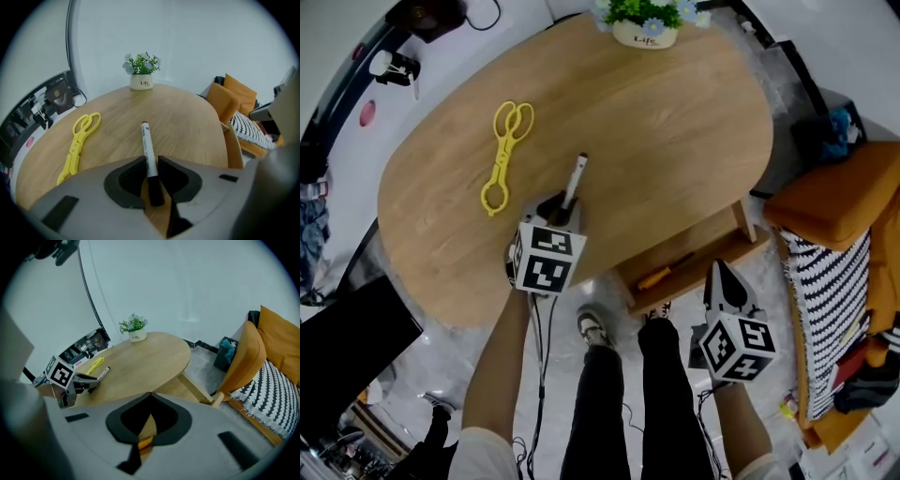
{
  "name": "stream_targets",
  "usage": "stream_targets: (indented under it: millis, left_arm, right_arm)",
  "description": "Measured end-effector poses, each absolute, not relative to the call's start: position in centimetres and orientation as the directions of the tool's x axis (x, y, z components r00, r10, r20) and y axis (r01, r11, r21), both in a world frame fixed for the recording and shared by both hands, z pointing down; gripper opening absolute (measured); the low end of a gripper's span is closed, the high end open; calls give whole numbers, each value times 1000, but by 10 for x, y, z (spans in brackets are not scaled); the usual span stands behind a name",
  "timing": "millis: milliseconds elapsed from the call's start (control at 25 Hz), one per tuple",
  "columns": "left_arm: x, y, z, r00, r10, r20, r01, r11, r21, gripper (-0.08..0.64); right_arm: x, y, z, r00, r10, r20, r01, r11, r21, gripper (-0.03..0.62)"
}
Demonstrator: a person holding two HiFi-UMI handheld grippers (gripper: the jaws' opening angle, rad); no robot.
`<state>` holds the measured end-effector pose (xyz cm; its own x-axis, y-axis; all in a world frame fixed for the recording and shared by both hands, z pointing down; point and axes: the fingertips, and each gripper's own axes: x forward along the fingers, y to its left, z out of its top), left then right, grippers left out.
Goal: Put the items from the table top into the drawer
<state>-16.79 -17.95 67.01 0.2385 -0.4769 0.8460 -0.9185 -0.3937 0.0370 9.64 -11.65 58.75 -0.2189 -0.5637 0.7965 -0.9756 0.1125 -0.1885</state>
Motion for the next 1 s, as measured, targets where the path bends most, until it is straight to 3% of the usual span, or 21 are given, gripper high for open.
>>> stream_targets:
  millis: [480, 1000]
  left_arm:
    - [-161, -172, 657, 229, -473, 851, -924, -380, 38, 60]
    - [-69, -138, 630, 310, -463, 831, -867, -497, 47, 61]
  right_arm:
    - [105, -103, 586, -232, -576, 784, -972, 99, -215, -8]
    - [154, -70, 569, -193, -629, 753, -973, 23, -230, -8]
